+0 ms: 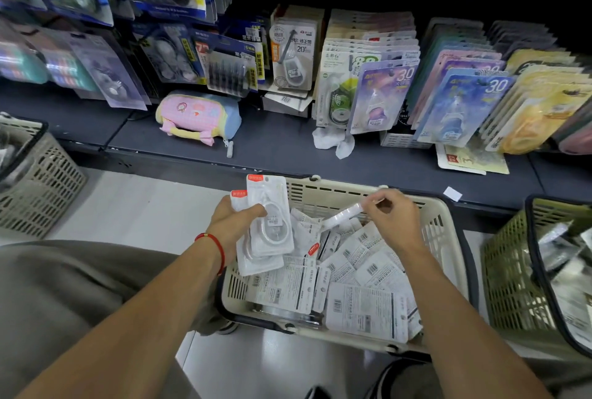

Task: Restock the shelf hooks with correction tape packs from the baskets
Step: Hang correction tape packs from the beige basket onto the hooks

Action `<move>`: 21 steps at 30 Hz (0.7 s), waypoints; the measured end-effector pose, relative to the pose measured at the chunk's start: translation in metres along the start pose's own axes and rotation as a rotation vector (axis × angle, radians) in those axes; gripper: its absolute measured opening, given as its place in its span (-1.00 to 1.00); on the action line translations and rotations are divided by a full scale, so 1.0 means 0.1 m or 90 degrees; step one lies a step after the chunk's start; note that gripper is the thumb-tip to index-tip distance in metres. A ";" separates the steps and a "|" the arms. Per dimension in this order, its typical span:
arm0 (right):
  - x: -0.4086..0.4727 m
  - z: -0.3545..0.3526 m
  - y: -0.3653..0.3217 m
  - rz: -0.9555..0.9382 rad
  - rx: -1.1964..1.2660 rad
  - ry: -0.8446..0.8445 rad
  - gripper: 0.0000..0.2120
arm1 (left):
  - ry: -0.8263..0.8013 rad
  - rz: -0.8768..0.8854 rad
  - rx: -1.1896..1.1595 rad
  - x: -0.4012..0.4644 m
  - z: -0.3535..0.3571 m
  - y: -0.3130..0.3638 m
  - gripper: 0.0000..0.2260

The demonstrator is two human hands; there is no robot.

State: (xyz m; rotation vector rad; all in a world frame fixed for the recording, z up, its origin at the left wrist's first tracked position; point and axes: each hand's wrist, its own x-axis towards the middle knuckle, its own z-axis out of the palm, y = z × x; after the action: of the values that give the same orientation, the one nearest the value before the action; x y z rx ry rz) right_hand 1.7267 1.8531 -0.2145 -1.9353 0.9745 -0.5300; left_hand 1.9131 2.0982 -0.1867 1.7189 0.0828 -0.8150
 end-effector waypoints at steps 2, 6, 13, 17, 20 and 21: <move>0.03 -0.08 -0.15 -0.025 0.023 -0.005 -0.67 | -0.015 0.021 0.022 -0.02 0.05 0.01 -0.66; 0.06 -0.25 -0.51 -0.135 0.038 -0.118 -0.44 | -0.049 0.050 0.040 -0.05 0.14 0.01 -0.58; 0.02 -0.18 -0.80 -0.132 0.202 -0.306 -0.50 | -0.194 0.045 -0.029 -0.12 0.12 0.08 -0.52; -0.10 0.17 -0.73 -0.066 0.161 -0.236 -0.60 | -0.308 0.009 -0.054 -0.15 0.15 0.04 -0.47; -0.14 0.34 -0.67 -0.052 0.135 -0.179 -0.62 | -0.302 0.009 -0.066 -0.13 0.14 0.03 -0.44; -0.15 0.38 -0.65 -0.043 0.133 -0.165 -0.63 | -0.314 0.017 -0.069 -0.13 0.13 0.03 -0.45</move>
State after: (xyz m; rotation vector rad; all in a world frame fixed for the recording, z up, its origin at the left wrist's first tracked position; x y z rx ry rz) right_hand 1.7706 1.9047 -0.1782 -1.7998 0.6632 -0.3904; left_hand 1.8981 2.0902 -0.1776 1.3738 -0.2273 -1.1698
